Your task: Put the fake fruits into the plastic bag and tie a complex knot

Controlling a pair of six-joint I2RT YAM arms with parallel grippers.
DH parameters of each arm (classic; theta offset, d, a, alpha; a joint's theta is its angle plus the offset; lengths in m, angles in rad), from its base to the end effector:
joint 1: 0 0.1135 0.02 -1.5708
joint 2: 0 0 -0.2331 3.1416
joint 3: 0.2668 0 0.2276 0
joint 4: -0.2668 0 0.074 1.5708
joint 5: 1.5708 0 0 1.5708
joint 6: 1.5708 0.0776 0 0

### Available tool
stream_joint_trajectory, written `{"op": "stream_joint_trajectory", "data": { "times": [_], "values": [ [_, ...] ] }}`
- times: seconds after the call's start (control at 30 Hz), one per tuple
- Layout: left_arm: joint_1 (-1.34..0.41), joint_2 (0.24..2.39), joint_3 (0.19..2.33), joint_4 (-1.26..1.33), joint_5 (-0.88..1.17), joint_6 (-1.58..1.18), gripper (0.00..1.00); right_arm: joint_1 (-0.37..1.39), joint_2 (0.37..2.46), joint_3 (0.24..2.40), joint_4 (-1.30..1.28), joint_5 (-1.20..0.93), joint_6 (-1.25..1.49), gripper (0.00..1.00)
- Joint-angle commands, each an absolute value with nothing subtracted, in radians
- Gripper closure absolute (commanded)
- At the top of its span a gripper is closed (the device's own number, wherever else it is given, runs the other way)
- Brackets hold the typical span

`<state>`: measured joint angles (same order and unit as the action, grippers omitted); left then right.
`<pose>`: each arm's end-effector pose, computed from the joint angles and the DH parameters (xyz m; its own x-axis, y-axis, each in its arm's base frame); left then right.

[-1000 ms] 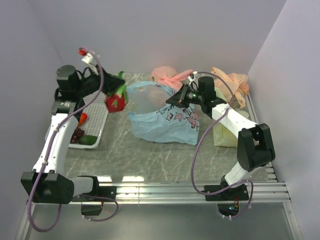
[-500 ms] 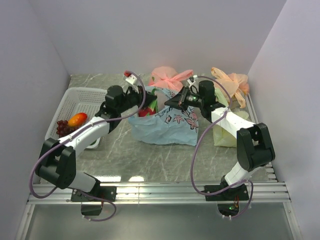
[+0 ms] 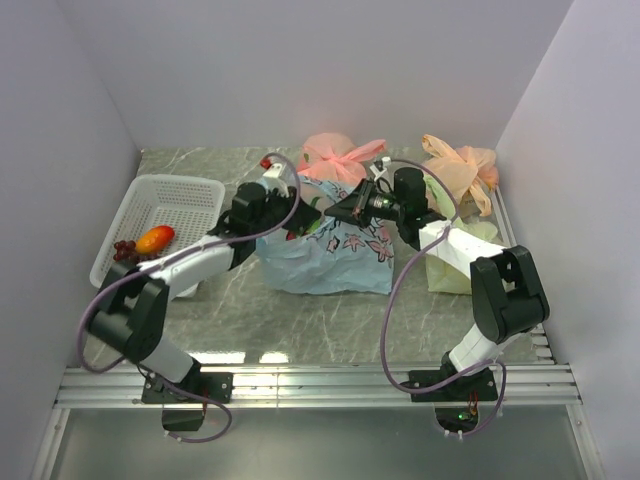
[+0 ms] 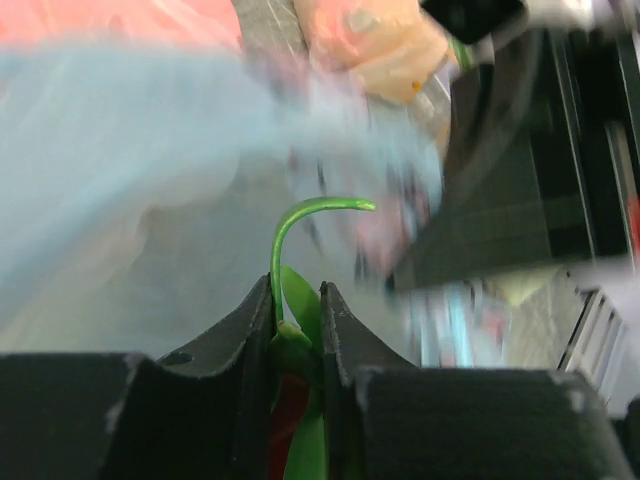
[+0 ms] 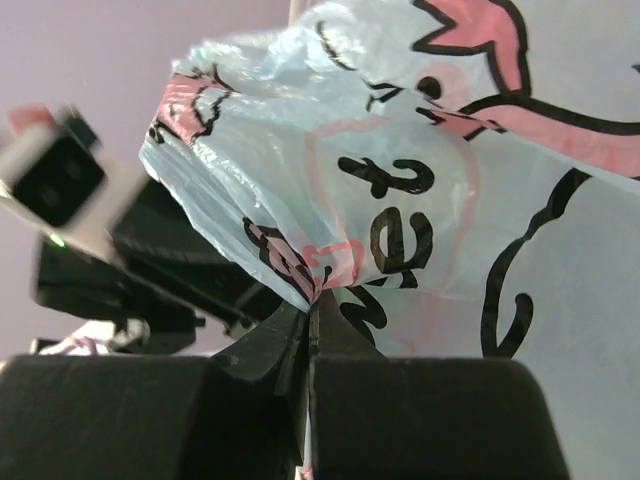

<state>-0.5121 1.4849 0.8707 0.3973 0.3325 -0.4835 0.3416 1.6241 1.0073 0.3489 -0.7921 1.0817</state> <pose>0.2996 -0.1975 0.2365 -0.5106 -0.2171 -0.8320 0.5689 0.6402 -0.5162 0.3302 0.1760 0.2342 -0.8958 0.3395 -0.2867 -0.1942 0.2812 0.9398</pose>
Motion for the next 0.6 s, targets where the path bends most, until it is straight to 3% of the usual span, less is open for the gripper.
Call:
{"op": "stream_joint_trajectory", "data": {
  "times": [0.0,0.1,0.2,0.27,0.3,0.33,0.4,0.57],
  "values": [
    [-0.531,1.575,1.047,0.416,0.270,-0.612,1.00,0.360,1.609,0.991,0.407,-0.833,1.098,1.00],
    [-0.545,1.676,1.133,0.306,0.224,-0.675,0.97,0.356,1.597,0.983,0.377,-0.839,1.085,1.00],
    [-0.543,1.718,1.121,0.301,0.221,-0.693,0.60,0.341,1.600,0.971,0.354,-0.848,1.060,1.00],
    [-0.542,1.688,1.102,0.317,0.256,-0.661,0.41,0.331,1.600,0.965,0.327,-0.854,1.022,1.00],
    [-0.541,1.668,1.085,0.316,0.274,-0.641,0.22,0.328,1.604,0.968,0.313,-0.857,1.005,1.00],
    [-0.543,1.622,1.077,0.292,0.297,-0.599,0.13,0.325,1.606,0.972,0.295,-0.857,0.956,1.00],
    [-0.538,1.560,1.051,0.255,0.333,-0.540,0.06,0.325,1.620,0.991,0.226,-0.856,0.905,1.00],
    [-0.517,1.307,0.980,0.090,0.477,-0.316,0.08,0.336,1.652,1.034,0.092,-0.859,0.747,1.00]
  ]
}}
